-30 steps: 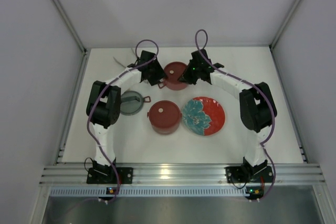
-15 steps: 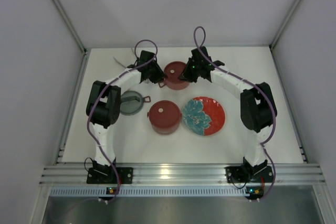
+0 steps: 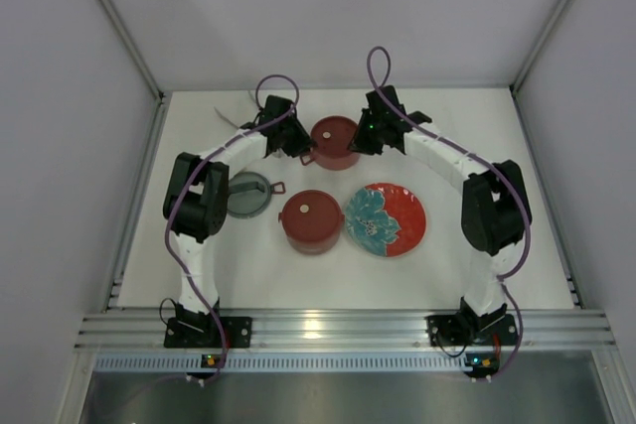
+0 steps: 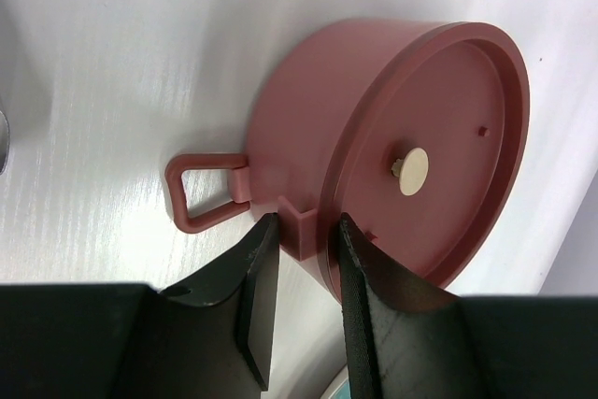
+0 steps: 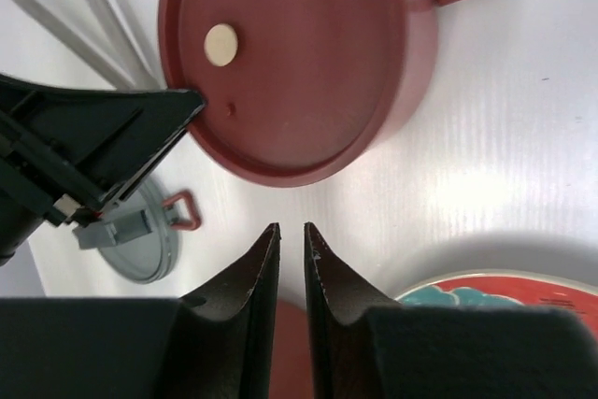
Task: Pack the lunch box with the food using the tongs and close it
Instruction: Pick up the packing box from the center of the board.
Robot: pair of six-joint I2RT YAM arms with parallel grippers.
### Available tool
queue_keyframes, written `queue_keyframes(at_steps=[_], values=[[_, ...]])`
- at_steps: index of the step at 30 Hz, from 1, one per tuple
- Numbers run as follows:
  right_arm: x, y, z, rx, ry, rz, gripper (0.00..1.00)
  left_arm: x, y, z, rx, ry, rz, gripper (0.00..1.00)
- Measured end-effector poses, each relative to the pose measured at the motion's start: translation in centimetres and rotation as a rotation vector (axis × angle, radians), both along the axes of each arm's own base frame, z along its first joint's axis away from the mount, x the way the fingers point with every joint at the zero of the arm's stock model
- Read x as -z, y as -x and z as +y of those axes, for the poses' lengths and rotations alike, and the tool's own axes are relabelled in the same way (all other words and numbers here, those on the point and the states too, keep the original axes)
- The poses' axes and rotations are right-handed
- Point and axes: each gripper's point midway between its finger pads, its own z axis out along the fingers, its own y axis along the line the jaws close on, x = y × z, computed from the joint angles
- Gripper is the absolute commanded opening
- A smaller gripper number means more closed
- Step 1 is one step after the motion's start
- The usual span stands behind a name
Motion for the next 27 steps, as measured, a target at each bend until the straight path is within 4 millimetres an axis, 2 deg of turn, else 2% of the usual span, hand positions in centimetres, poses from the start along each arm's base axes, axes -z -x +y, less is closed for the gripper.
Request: queue_keyframes(at_steps=[9, 14, 22, 27], values=[[0.7, -1.5, -4.6, 0.062, 0.1, -0.006, 0.32, -0.6, 0.0, 0.2, 0.048, -0.037, -0.012, 0.0], [0.6, -2.5, -6.8, 0.078, 0.128, -0.019, 0.34, -1.1, 0.0, 0.6, 0.08, -0.061, -0.011, 0.0], [0.2, -2.7, -6.7, 0.03, 0.126, -0.033, 0.39, -1.1, 0.3, 1.2, 0.112, -0.05, 0.015, 0.0], [1.2, -3.5, -5.7, -0.026, 0.117, -0.028, 0.46, -1.1, 0.4, 1.6, 0.122, -0.032, 0.025, 0.0]])
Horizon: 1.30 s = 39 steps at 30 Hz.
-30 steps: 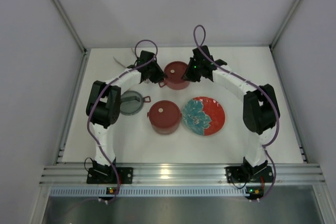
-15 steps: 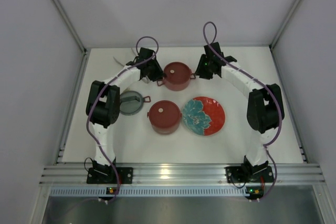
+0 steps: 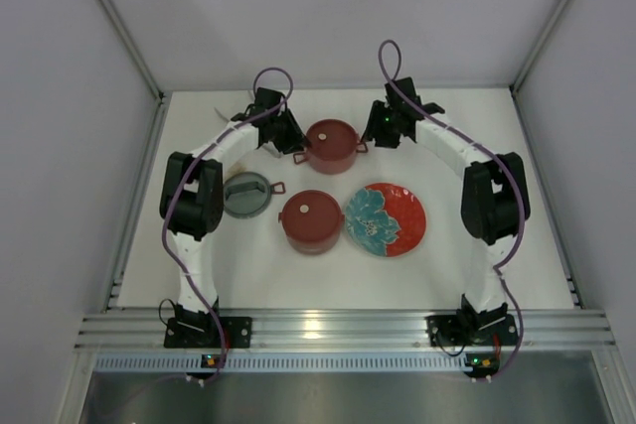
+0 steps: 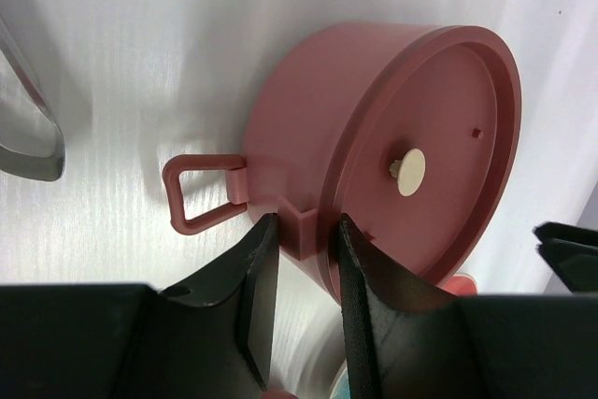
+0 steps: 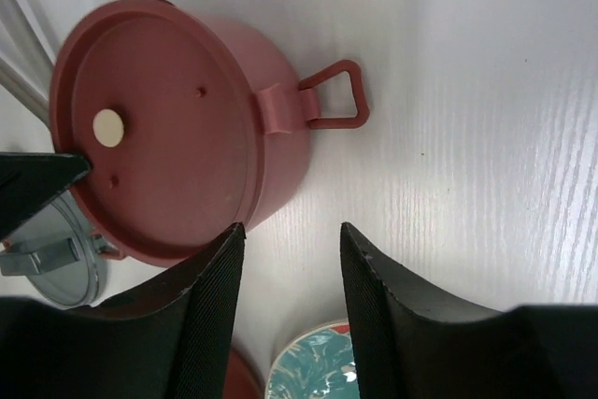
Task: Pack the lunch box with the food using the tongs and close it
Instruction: Pick up the packing box from the center of the board.
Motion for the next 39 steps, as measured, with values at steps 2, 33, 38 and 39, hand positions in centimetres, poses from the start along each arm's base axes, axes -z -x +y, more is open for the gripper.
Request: queue_keyframes(at_steps=[2, 33, 38, 39], values=[[0.9, 0.0, 0.3, -0.02, -0.004, 0.017, 0.48, -0.1, 0.0, 0.1, 0.003, 0.009, 0.002, 0.0], [-7.6, -0.7, -0.4, -0.073, -0.067, -0.183, 0.54, -0.9, 0.3, 0.3, 0.058, 0.022, 0.006, 0.0], [-8.9, 0.1, -1.0, -0.067, -0.056, -0.209, 0.54, -2.0, -0.1, 0.2, 0.07, 0.025, -0.013, 0.0], [-8.9, 0.2, -1.1, -0.065, -0.053, -0.207, 0.54, -2.2, -0.2, 0.1, 0.074, 0.025, -0.018, 0.0]])
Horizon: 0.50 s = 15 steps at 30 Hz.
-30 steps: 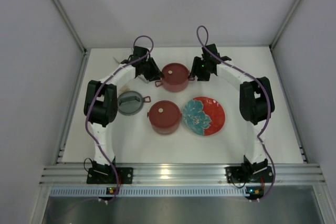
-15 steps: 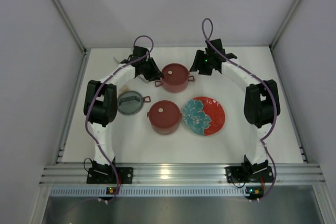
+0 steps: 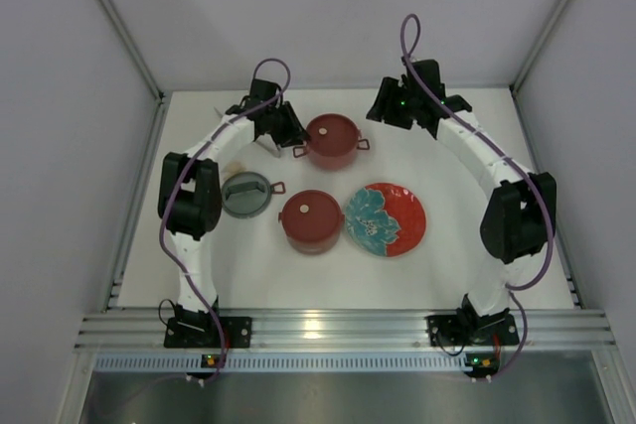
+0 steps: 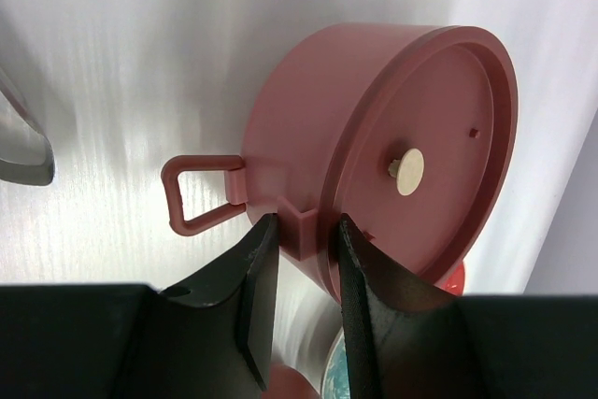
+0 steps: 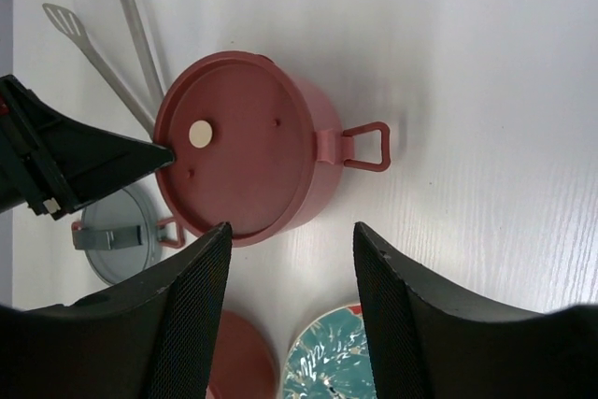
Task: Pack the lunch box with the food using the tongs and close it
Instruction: Pick up the packing box from the center of the board.
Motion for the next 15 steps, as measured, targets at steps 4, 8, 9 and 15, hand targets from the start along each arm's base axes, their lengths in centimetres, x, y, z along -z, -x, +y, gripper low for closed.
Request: queue_keyframes(at_steps=[4, 8, 9, 15], values=[[1.0, 0.4, -0.4, 0.004, 0.017, 0.02, 0.54, -1.0, 0.2, 0.1, 0.012, -0.002, -0.014, 0.0], [2.0, 0.9, -0.8, 0.01, 0.034, 0.049, 0.54, -2.5, 0.8, 0.4, 0.022, -0.008, -0.027, 0.0], [2.1, 0.9, -0.8, 0.01, 0.037, 0.051, 0.54, -3.0, 1.0, 0.5, 0.025, -0.009, -0.033, 0.0], [1.8, 1.3, -1.3, 0.016, 0.045, 0.05, 0.54, -6.4, 2.2, 0.9, 0.045, -0.004, -0.078, 0.0]])
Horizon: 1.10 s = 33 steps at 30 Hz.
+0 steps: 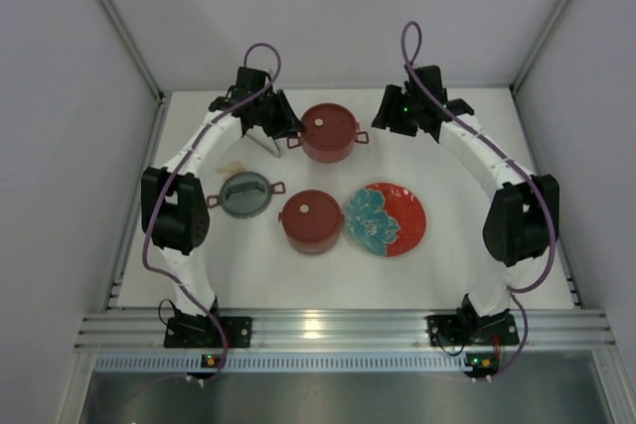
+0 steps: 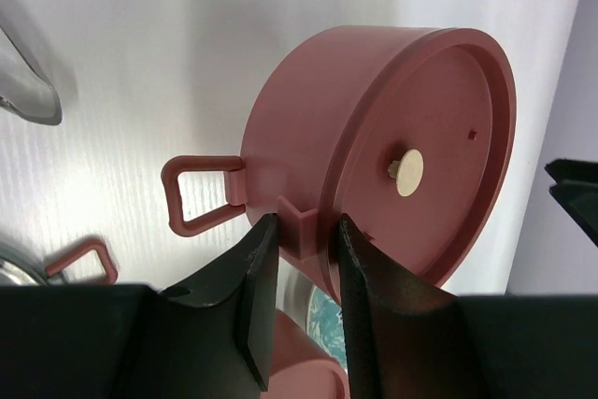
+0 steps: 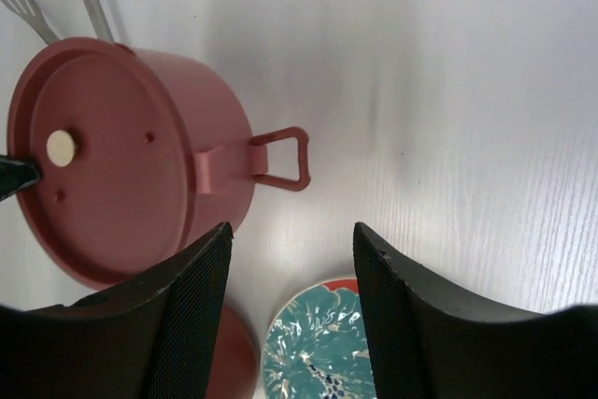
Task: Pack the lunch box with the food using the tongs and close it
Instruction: Pick up the packing box from the center of the board, then place the packing box into the packing box.
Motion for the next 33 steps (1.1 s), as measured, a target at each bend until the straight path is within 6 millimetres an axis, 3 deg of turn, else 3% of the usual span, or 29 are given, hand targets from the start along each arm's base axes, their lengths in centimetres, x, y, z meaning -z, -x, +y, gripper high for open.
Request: queue_keyframes(at_steps=[6, 11, 27, 33], values=[[-1.2, 0.0, -1.1, 0.023, 0.003, -0.023, 0.54, -3.2, 1.8, 0.4, 0.024, 0.005, -0.041, 0.0], [-2.0, 0.1, -2.0, 0.04, 0.006, -0.039, 0.55, -4.4, 4.7, 1.2, 0.045, -0.002, -0.05, 0.0], [-2.0, 1.6, -3.9, 0.071, 0.015, -0.027, 0.54, -5.2, 15.9, 4.1, 0.103, -0.03, -0.03, 0.0], [-1.3, 2.2, -4.0, 0.071, 0.019, -0.011, 0.54, -3.7, 19.0, 4.3, 0.133, -0.008, 0.011, 0.0]])
